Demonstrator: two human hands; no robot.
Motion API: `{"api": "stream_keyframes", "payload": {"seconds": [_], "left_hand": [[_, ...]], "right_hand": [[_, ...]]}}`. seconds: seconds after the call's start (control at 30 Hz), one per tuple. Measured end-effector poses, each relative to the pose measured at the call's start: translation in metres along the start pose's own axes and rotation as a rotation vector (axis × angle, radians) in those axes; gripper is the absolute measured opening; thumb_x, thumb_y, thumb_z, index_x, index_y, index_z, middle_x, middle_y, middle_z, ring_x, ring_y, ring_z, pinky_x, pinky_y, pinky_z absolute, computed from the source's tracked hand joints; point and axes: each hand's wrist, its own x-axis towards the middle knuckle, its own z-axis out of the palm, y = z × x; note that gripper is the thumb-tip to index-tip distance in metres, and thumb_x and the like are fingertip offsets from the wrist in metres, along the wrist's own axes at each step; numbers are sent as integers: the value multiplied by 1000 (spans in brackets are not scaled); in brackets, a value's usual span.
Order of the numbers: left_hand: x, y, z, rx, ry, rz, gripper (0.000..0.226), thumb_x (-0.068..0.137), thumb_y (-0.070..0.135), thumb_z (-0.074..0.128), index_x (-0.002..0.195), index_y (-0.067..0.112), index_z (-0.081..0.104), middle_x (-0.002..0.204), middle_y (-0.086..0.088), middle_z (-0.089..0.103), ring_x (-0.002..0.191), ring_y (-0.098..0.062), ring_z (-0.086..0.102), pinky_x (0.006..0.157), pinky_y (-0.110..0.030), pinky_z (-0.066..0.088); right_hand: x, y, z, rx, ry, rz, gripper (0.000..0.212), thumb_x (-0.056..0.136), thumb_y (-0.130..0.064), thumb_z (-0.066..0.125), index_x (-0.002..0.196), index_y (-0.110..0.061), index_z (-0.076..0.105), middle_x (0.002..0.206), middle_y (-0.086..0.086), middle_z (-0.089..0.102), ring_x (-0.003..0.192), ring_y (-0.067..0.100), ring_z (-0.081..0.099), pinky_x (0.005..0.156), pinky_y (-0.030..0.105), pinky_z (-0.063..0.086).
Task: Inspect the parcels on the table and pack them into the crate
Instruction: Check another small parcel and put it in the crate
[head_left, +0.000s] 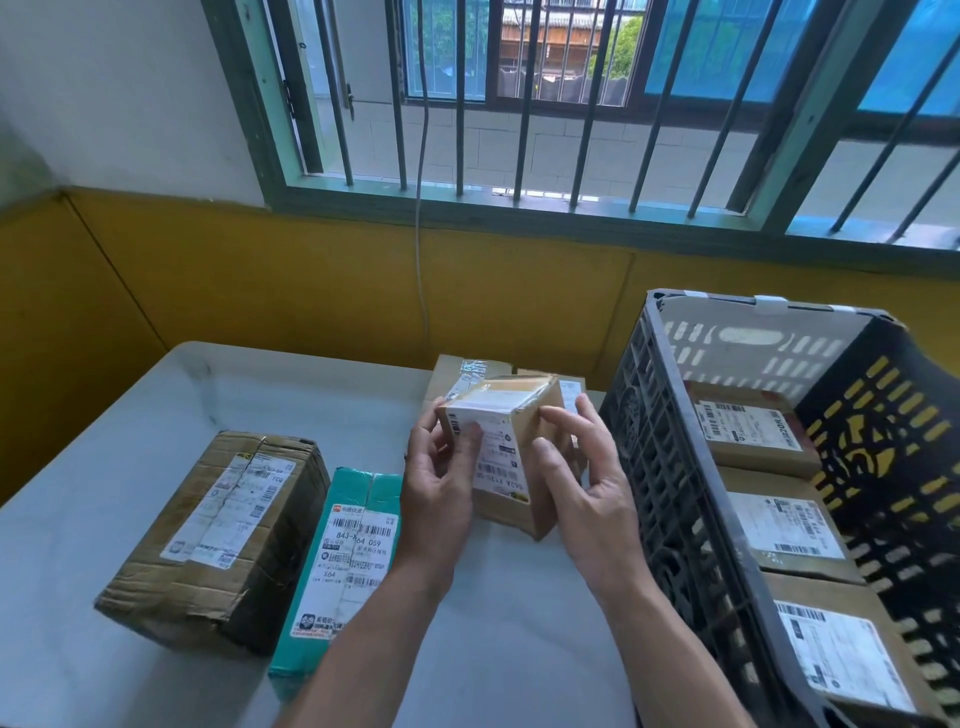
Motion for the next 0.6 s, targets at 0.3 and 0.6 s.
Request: {"api": "stream_keyframes", "payload": {"seconds": [0.3, 0.6], "left_hand": [[-2, 0, 0, 64, -50, -3, 83, 74, 55, 81, 139, 50, 29, 144, 5, 54, 128, -15, 57, 96, -34, 56], [0, -5, -1, -15, -62, -51, 59, 79, 41, 79, 129, 58, 52, 135, 8, 66, 110, -16, 71, 88, -40, 62]], "right_hand": [[-2, 9, -1, 4, 55, 44, 36, 93, -18, 72, 106, -50, 63, 111, -13, 69, 105, 13, 67, 81, 35, 61], [0, 12, -2, 194, 85, 123, 38, 93, -13, 71, 117, -42, 62, 108, -18, 73, 96, 2, 71, 70, 22, 58]]}}
